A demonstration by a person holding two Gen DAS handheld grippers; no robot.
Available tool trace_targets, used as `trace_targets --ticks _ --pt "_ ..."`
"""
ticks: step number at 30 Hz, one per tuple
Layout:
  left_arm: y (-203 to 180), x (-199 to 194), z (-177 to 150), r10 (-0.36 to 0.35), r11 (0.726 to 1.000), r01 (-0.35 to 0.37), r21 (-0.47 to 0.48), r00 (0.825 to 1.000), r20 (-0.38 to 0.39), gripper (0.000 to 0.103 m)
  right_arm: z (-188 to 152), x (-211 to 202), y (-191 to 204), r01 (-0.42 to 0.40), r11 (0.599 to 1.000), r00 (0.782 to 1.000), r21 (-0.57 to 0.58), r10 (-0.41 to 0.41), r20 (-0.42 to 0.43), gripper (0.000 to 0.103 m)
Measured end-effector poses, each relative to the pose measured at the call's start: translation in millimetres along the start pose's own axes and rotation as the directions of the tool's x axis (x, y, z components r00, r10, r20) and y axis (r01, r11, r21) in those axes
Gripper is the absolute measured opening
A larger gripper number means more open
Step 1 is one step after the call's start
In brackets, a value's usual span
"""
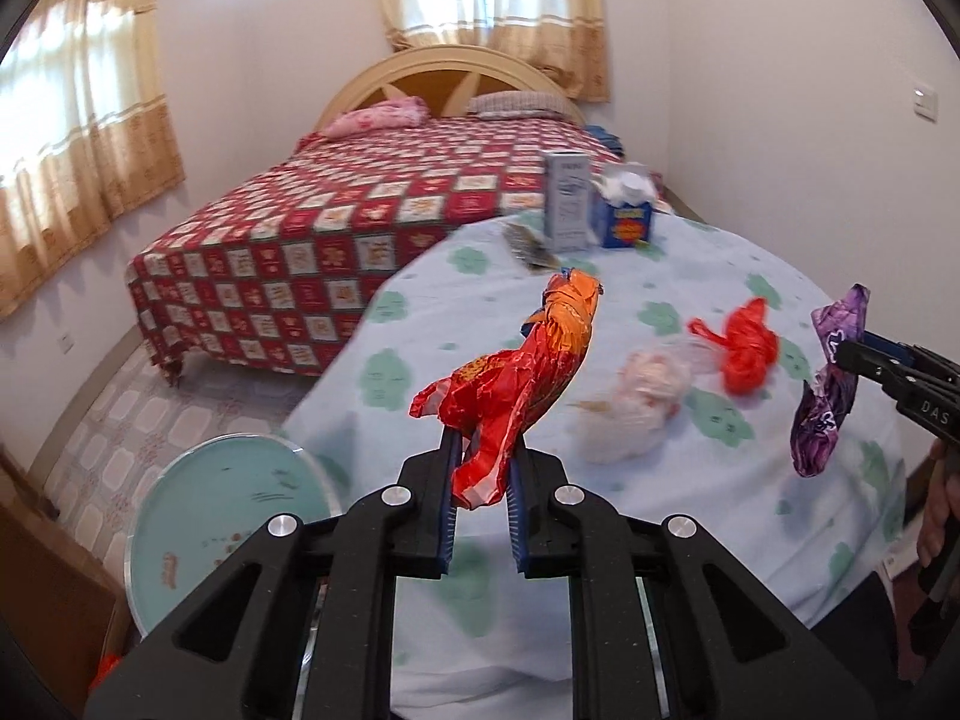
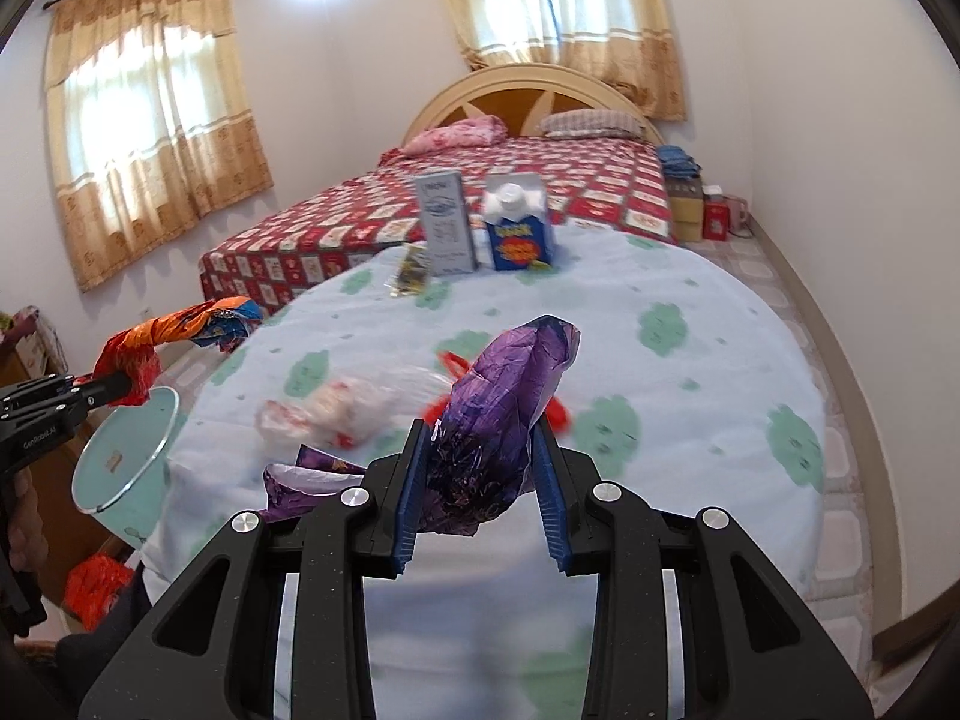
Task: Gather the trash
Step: 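Carry the orange-red bag and purple wrapper over the blue bin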
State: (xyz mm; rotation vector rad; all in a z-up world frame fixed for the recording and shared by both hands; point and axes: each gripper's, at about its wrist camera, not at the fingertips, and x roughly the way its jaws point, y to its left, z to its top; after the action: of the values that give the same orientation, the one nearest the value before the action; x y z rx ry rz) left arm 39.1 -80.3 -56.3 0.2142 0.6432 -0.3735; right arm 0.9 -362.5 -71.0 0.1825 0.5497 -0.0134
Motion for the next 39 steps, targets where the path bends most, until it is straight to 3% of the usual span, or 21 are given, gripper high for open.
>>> trace_targets --ticks 14,39 --pt "80 -14 -26 0.143 0.986 -0.145 -0.083 0.989 -0.037 0.014 24 48 91 -0.120 0.986 0.992 -0.116 0.115 -0.047 0.034" --pt "163 -27 -60 0.263 0.939 -0.277 -0.204 0.960 -0.095 0.014 32 97 200 -0.238 0.938 0.969 -0.253 0.210 -0.133 0.034"
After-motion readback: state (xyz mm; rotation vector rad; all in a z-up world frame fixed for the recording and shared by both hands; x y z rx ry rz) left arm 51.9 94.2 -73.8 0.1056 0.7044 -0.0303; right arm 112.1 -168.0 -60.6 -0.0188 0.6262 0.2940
